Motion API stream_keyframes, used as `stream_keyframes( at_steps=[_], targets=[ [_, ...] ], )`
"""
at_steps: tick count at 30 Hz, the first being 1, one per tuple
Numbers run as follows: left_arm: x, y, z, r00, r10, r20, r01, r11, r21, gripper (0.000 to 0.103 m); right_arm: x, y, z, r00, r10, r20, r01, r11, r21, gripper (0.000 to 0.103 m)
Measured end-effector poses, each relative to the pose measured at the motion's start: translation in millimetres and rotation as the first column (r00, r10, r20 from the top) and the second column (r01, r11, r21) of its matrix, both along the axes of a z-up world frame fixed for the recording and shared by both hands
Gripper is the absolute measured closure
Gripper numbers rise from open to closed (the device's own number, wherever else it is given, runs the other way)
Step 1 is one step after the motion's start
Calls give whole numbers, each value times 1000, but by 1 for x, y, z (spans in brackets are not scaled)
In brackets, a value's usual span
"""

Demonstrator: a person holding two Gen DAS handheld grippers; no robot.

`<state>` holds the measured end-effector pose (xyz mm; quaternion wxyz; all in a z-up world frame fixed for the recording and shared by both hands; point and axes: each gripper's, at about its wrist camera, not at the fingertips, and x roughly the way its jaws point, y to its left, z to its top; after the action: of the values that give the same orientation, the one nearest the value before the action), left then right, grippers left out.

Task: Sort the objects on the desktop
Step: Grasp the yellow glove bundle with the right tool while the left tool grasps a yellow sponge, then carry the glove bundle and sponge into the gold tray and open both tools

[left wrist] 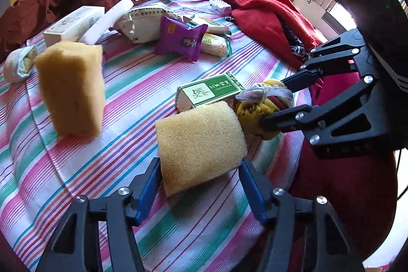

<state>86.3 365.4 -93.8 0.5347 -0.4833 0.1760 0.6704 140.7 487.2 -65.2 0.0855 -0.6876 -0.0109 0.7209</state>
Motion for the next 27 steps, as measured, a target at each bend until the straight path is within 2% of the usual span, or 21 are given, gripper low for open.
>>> stream_keyframes(
  at_steps=[6, 15, 22, 23, 27],
  targets=[
    [-12, -24, 8, 999, 48, 14, -49, 999, 24, 44, 3, -10, 5, 998, 59, -18, -60, 998, -3, 64],
    [-24, -68, 33, 991, 136, -10, -135, 988, 70, 44, 11, -33, 19, 996, 70, -61, -69, 997, 23, 64],
    [-36, -102, 55, 974, 226, -31, -221, 968, 117, 43, 8, -70, 49, 979, 100, -179, -101, 995, 5, 64],
    [-38, -109, 58, 969, 243, -37, -237, 964, 124, 43, 4, -63, 46, 973, 111, -204, -114, 993, -5, 64],
    [-49, -138, 70, 945, 324, -53, -313, 938, 147, 43, -11, -92, 62, 948, 146, -283, -163, 986, -34, 64]
  ],
)
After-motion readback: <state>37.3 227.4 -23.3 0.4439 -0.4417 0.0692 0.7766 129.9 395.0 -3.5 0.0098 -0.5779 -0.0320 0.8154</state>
